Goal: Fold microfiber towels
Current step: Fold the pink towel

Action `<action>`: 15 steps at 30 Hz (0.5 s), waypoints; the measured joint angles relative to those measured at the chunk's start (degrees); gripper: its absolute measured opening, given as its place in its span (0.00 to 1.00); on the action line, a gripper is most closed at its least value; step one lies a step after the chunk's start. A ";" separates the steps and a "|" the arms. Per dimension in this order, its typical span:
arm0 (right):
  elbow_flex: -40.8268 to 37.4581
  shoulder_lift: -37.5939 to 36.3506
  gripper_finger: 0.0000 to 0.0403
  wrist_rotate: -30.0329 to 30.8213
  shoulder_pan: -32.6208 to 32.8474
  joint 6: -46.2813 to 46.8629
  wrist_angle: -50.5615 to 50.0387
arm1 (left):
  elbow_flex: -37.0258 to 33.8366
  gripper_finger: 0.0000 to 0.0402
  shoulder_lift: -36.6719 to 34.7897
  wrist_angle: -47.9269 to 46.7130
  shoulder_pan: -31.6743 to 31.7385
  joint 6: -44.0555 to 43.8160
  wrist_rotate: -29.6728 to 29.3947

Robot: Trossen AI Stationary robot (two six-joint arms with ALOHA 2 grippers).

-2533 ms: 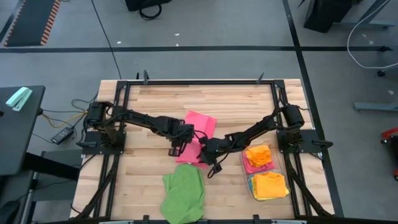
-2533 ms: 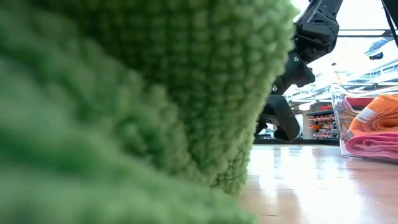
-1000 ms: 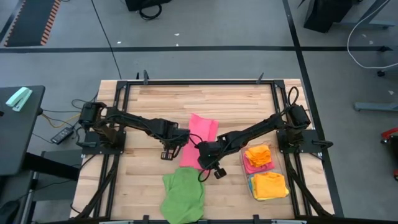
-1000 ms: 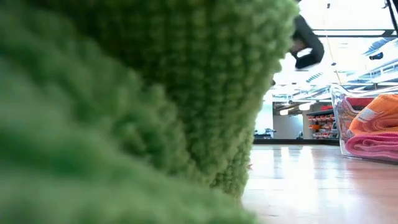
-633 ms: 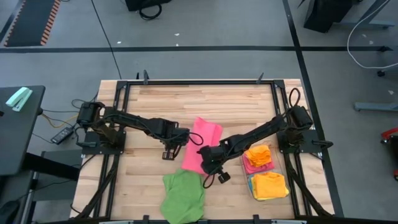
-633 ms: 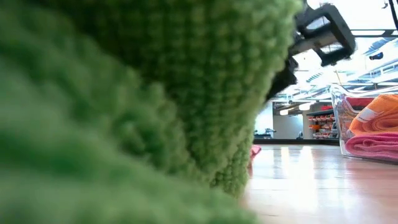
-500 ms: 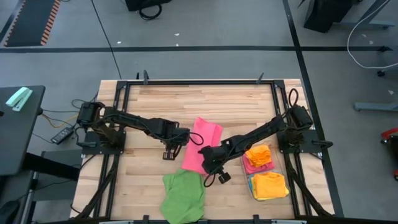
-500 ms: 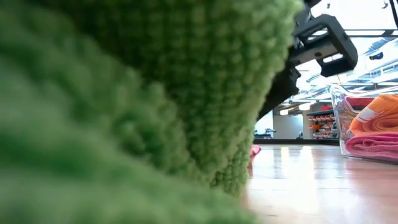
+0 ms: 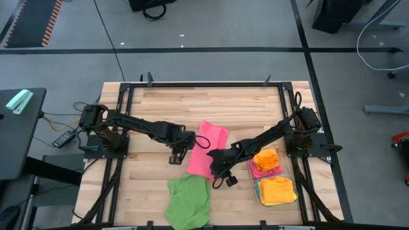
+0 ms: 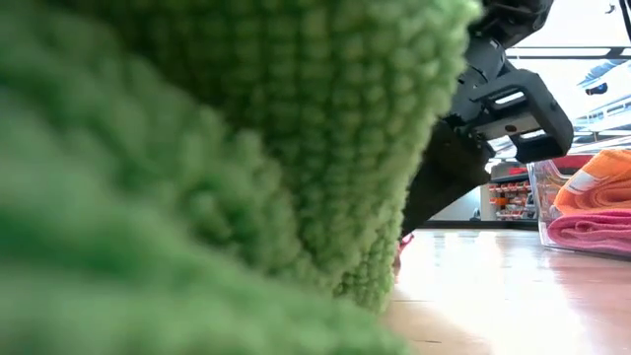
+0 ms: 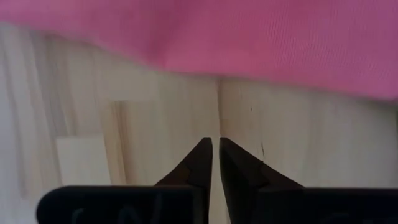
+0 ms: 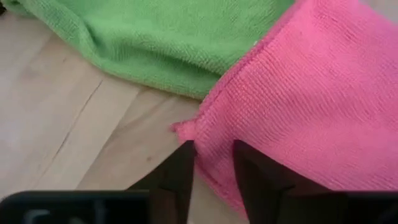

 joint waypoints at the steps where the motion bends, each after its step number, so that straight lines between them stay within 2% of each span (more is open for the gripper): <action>1: -0.14 0.00 0.32 -0.09 0.00 0.19 0.19 | -0.01 0.10 0.01 1.10 -0.07 -0.02 0.00; 7: 0.29 -1.48 0.45 -0.12 -0.67 1.80 -3.99 | -0.02 0.08 0.25 12.03 -0.86 -1.03 0.00; 15: 1.00 -8.85 0.48 0.71 -1.52 2.36 -12.15 | -0.11 0.10 2.89 17.92 -3.58 -2.66 -0.02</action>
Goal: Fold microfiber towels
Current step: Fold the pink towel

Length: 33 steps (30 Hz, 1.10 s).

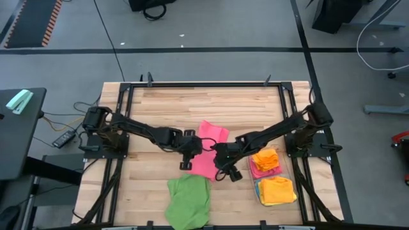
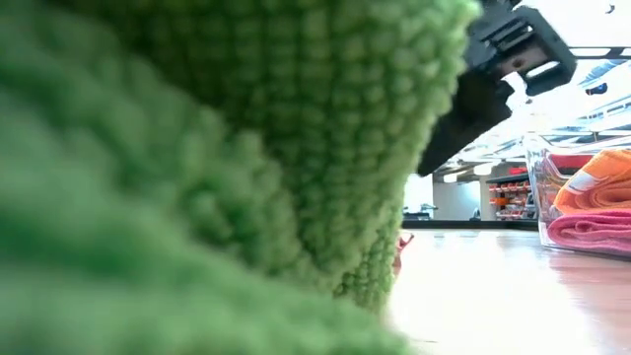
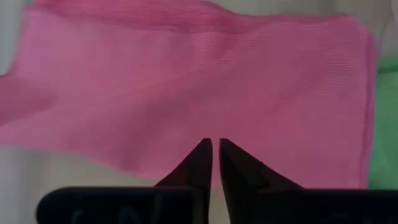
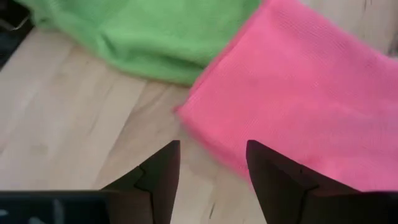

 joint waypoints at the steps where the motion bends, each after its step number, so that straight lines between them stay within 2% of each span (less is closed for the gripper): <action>1: 0.01 -0.92 0.48 0.33 0.02 -0.61 -1.53 | 0.00 0.10 0.60 0.63 -0.57 -0.40 0.04; 5: -0.63 -2.81 0.48 3.88 -0.68 -4.03 -6.47 | 0.00 0.09 3.10 2.67 -2.54 -1.54 0.04; 10: -6.31 -5.06 0.48 2.39 -5.13 -7.16 -5.03 | -0.01 0.05 4.45 5.61 -4.61 -1.79 -1.09; 16: -13.95 -7.20 0.48 2.01 -11.88 -7.19 8.66 | 0.07 0.02 5.00 9.44 -5.94 -1.98 -1.80; 20: -16.06 -6.50 0.47 4.87 -16.56 -5.86 15.90 | -0.07 0.07 6.84 8.69 -6.02 -4.39 -1.88; 23: -16.35 -6.52 0.45 7.85 -19.58 -2.43 16.19 | -0.05 0.10 7.75 7.80 -6.32 -5.50 -1.92; 26: -16.35 -6.37 0.43 8.01 -21.83 -1.98 16.23 | 0.00 0.11 7.72 6.70 -6.33 -6.31 -2.35; 33: -16.08 -0.68 0.40 8.07 -23.42 -1.27 21.73 | 0.00 0.06 7.94 1.87 -3.53 -7.33 -4.77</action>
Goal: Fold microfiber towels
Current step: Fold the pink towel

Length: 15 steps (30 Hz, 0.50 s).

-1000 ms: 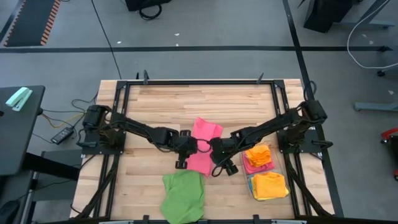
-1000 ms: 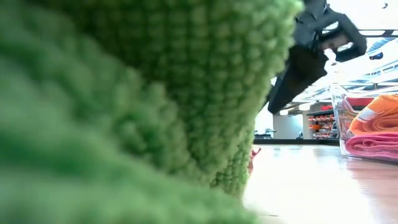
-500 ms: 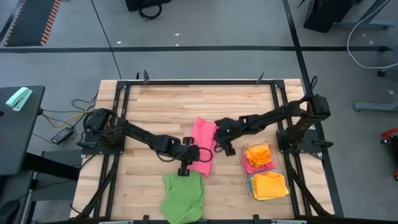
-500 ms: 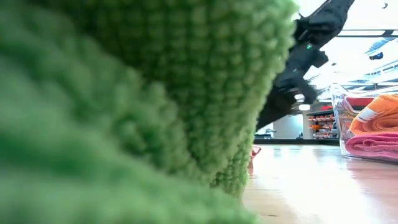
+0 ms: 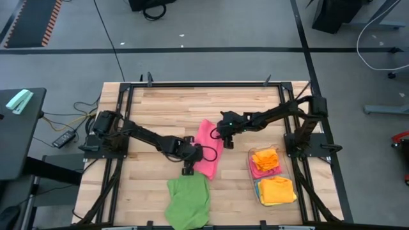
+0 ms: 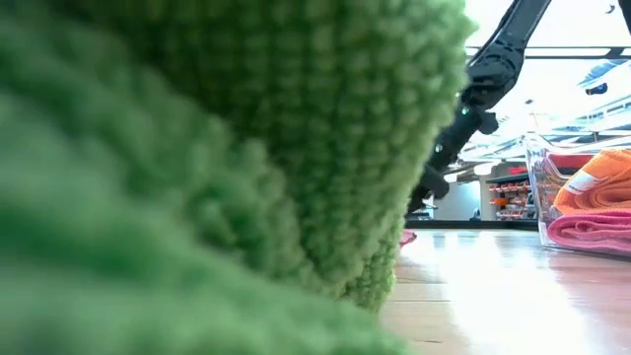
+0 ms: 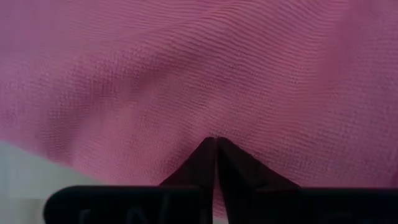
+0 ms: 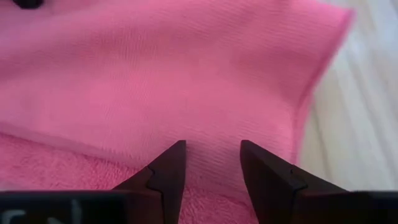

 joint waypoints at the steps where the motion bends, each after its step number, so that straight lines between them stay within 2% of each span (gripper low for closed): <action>1: 0.02 0.89 0.40 0.04 0.00 0.00 0.56 | 0.06 0.06 0.11 -0.09 0.49 0.00 0.08; 3: 0.16 2.26 0.39 1.24 -0.26 0.23 1.52 | 0.06 0.05 -0.05 -1.17 1.46 0.43 0.16; 8: 0.33 3.15 0.39 9.12 -2.03 4.99 0.82 | 0.03 0.04 -2.20 -3.72 1.96 5.74 -0.02; 12: 0.30 2.68 0.39 14.81 -5.32 12.85 -1.49 | 0.13 0.05 -6.28 -4.43 3.33 8.02 -1.22; 15: 0.68 2.46 0.39 16.42 -7.88 18.27 -5.07 | 0.09 0.04 -7.43 -4.22 4.69 7.98 -1.32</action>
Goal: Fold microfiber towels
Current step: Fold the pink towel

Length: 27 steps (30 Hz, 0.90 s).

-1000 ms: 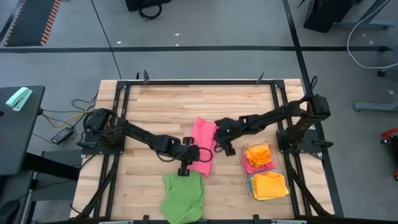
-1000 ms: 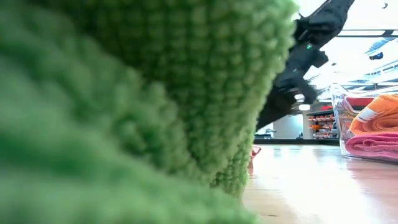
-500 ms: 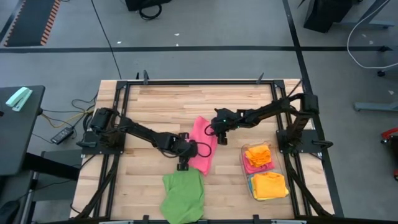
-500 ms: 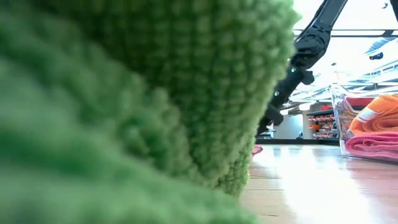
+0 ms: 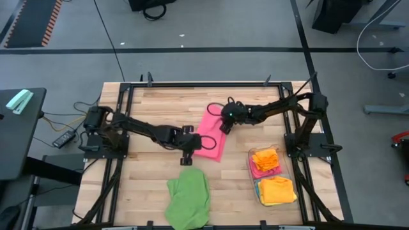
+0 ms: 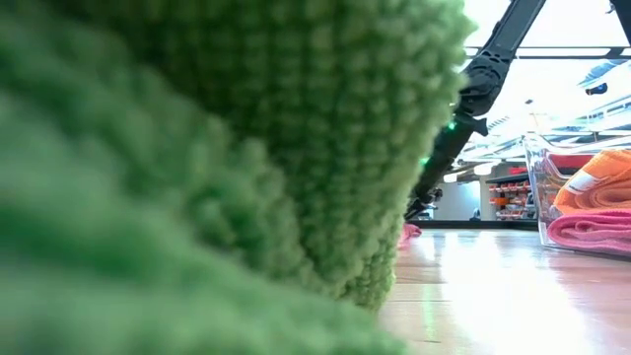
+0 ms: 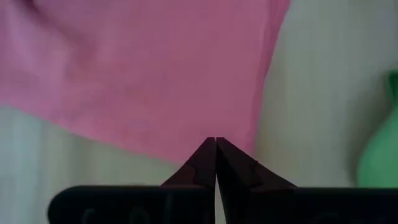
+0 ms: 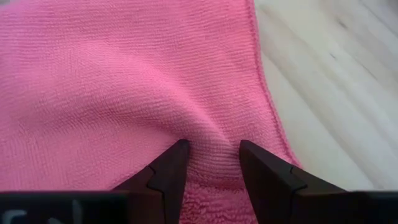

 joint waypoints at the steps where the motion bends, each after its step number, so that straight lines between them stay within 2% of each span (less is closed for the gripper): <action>1: 0.08 0.00 0.39 -0.04 -0.45 0.84 -0.48 | 0.00 0.04 -0.16 0.59 0.37 0.05 -0.06; 9: 0.41 -3.74 0.39 -0.02 0.51 -0.64 -3.97 | -0.02 0.05 3.21 7.77 1.24 -0.52 2.44; 16: 0.45 -11.10 0.39 -1.69 2.71 -4.65 -9.08 | 0.10 0.05 7.93 4.47 0.31 -1.35 3.09; 20: 0.59 -12.96 0.39 -4.98 4.88 -9.71 -9.99 | 0.28 0.03 7.45 -2.26 1.25 -0.31 2.48; 23: 0.58 -12.54 0.39 -6.13 6.23 -13.57 -10.09 | 0.11 0.02 5.71 -10.09 1.66 4.44 1.79; 27: 0.58 -10.94 0.39 -6.01 7.48 -19.98 -9.84 | -0.33 0.04 3.13 -21.98 2.05 10.45 -5.29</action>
